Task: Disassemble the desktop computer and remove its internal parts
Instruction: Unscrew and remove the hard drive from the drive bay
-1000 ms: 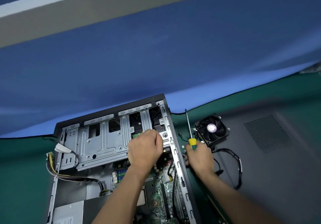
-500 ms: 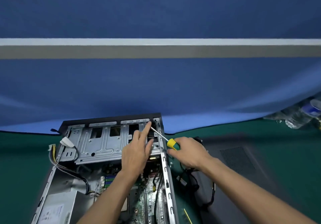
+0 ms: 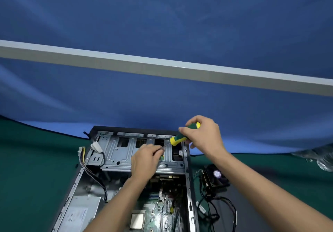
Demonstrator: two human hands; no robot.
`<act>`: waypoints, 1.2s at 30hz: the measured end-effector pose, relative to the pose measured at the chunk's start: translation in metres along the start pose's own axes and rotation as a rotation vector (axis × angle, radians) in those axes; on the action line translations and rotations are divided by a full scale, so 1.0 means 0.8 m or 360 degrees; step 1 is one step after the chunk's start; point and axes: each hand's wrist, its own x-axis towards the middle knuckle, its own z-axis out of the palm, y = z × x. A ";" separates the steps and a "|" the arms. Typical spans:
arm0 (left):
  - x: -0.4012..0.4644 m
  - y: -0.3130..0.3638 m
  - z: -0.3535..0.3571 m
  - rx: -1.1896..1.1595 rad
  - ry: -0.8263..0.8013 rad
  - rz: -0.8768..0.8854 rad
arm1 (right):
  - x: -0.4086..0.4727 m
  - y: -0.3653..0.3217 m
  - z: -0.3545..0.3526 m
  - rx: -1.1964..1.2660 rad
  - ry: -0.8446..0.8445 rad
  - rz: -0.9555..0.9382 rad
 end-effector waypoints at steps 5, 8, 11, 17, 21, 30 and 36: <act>0.010 -0.031 0.007 -0.0041 -0.0173 -0.0137 | 0.011 -0.017 0.023 -0.0489 0.0140 -0.0329; 0.009 -0.051 0.013 0.0024 -0.0128 -0.0186 | 0.022 -0.021 0.031 -0.0458 0.0156 -0.0402; 0.013 -0.055 0.017 -0.0071 -0.0094 -0.0208 | 0.029 -0.021 0.040 -0.0471 0.0161 -0.0458; 0.017 -0.061 0.020 -0.0084 -0.0103 -0.0197 | 0.039 -0.015 0.056 -0.0519 0.0086 -0.0429; 0.015 -0.061 0.022 -0.0064 -0.0082 -0.0160 | 0.042 -0.010 0.062 -0.0558 0.0100 -0.0437; 0.015 -0.066 0.028 0.0015 -0.0121 -0.0136 | 0.045 -0.012 0.063 -0.0626 0.0086 -0.0468; 0.015 -0.066 0.029 -0.0012 -0.0118 -0.0150 | 0.048 -0.025 0.064 -0.0701 -0.0013 -0.0433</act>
